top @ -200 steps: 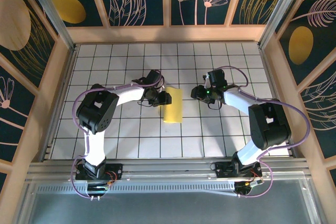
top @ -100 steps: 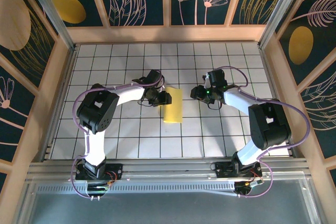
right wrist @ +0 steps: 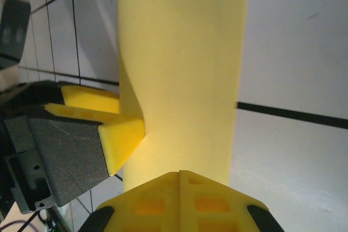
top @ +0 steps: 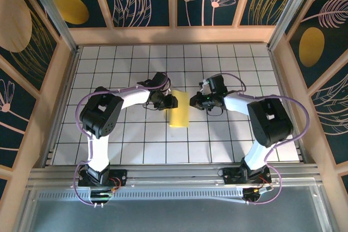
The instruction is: Fold a paper plane with a square sheet of paper (fold left side to right side)
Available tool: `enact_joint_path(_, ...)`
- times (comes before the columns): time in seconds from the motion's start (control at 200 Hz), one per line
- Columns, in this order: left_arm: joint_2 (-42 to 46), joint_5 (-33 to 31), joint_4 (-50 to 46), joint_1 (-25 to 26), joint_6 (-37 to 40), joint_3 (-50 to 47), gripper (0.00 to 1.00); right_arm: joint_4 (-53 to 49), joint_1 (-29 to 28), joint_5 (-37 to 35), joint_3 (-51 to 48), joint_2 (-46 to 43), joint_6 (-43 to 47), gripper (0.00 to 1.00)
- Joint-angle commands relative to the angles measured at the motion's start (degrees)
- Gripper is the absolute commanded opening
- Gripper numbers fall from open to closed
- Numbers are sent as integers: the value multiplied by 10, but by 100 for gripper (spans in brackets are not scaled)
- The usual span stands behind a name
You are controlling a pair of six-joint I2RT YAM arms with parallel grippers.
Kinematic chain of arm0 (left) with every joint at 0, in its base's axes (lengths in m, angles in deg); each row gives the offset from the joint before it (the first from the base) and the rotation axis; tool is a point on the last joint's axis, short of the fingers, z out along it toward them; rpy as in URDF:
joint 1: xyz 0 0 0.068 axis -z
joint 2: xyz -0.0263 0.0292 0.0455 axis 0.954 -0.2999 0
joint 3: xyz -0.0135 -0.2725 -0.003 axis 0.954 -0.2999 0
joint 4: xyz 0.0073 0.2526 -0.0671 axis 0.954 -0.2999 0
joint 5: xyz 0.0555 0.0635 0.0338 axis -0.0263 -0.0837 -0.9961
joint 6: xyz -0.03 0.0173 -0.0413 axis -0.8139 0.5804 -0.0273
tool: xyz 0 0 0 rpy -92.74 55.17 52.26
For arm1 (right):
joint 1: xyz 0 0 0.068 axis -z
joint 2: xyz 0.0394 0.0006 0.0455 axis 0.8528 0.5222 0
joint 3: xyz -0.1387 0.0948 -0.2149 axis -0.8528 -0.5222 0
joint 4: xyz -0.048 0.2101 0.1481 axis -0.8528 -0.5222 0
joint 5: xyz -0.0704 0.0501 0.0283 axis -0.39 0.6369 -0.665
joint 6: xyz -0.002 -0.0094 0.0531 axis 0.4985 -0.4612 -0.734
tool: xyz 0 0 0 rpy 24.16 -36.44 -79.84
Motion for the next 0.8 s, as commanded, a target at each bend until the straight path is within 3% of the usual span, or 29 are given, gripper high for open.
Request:
enact_joint_path(0.0, -65, -27, -2, 18, 11, -15, 41, 41, -20, 24, 11, 28, -25, 0)
enact_joint_path(0.61, -53, -41, 8, 18, 6, -20, 41, -14, -43, -38, 27, 95, -2, 0)
enact_joint_path(0.796, -26, -87, -13, 17, 11, -14, 43, -38, -46, -60, 17, 108, 8, 0)
